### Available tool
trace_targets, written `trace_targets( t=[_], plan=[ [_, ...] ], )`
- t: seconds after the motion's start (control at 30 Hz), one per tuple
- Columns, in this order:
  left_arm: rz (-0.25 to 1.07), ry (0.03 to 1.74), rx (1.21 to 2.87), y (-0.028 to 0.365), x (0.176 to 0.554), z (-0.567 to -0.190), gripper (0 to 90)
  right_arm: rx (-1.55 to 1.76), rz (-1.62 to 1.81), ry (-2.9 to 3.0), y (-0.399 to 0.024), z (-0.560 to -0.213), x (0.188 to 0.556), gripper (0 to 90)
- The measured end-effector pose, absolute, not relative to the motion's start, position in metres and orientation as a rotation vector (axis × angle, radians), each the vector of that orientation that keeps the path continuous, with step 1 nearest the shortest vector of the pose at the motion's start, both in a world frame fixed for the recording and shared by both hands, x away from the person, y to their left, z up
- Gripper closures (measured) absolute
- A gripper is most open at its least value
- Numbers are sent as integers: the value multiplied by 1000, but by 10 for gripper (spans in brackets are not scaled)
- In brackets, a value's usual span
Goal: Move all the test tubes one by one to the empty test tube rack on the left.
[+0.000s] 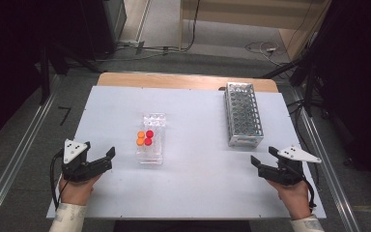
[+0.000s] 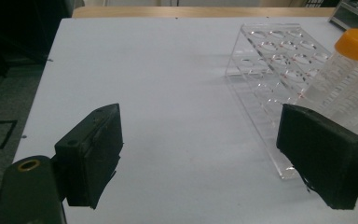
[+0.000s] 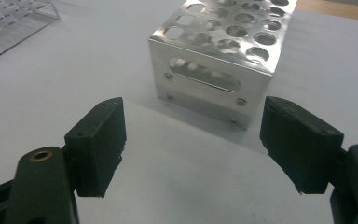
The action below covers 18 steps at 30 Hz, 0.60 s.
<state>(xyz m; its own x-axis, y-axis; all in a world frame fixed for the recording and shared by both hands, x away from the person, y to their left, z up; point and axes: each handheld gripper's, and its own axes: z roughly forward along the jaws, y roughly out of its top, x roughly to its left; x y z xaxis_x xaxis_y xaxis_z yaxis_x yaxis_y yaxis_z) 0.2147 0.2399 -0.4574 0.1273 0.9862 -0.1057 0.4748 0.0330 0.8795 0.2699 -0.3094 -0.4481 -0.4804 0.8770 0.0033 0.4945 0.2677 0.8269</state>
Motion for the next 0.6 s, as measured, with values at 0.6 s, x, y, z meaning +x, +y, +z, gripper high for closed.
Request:
trace_targets(
  t=[0.6],
  plan=[
    [789,1496,1562,251,211,-461,148,1365,1015,1966,-349,-458,266,204]
  ],
)
